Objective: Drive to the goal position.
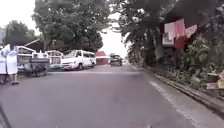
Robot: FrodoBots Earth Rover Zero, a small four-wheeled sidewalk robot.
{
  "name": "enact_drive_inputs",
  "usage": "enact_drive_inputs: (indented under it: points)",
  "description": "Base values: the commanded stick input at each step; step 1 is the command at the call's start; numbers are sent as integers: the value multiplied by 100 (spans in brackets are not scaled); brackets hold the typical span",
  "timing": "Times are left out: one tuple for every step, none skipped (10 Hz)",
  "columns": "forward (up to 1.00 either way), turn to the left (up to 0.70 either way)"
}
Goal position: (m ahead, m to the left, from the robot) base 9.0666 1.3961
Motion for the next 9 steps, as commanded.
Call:
enact_drive_inputs:
  points:
    - [85, 0]
    - [85, -2]
    - [85, -4]
    - [85, -25]
    - [85, -32]
    - [85, -17]
    - [85, 0]
    - [85, 0]
    - [85, 0]
